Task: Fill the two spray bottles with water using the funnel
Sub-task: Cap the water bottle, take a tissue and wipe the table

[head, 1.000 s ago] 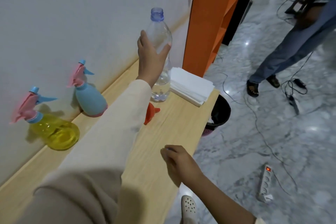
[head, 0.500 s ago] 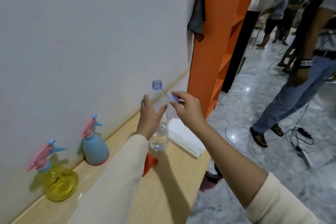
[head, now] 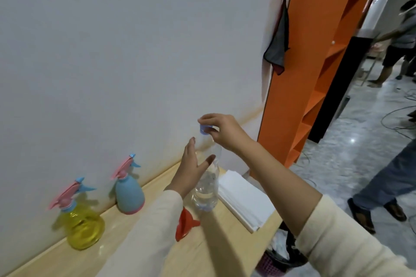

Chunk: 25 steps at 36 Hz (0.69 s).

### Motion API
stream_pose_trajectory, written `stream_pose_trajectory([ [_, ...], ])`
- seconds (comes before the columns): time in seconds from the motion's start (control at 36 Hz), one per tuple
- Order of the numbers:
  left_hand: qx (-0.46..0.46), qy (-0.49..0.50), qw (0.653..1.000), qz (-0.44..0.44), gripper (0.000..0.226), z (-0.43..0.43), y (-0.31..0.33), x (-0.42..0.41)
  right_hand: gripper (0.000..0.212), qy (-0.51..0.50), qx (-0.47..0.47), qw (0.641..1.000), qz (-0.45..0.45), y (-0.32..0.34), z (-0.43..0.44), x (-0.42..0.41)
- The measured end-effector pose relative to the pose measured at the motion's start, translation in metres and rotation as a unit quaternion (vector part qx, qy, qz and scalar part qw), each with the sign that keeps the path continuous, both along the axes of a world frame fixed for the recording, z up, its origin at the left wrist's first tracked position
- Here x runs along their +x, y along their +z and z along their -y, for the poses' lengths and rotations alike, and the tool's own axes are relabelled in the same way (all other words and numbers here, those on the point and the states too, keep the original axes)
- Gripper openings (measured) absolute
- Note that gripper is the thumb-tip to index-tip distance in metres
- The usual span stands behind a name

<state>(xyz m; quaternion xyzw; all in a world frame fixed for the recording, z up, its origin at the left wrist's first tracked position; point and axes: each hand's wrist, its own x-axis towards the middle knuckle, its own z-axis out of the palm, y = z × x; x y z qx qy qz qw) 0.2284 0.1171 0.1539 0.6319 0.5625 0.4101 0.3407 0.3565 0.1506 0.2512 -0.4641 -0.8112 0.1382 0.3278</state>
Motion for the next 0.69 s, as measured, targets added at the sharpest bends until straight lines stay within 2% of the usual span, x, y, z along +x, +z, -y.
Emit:
stream_pose_trajectory([
  [0.31,0.000,-0.005,1.000,0.009,0.086,-0.004,-0.003,-0.002,0.031,0.093,-0.144,0.980,-0.099,-0.002,-0.018,0.016],
  [0.47,-0.001,-0.001,1.000,0.000,0.085,-0.006,-0.003,-0.003,0.030,0.104,-0.142,0.981,-0.079,-0.001,-0.027,0.015],
  [0.69,0.001,0.001,1.000,0.015,0.086,-0.006,-0.005,-0.003,0.026,0.051,-0.078,0.977,-0.190,-0.016,-0.015,0.005],
])
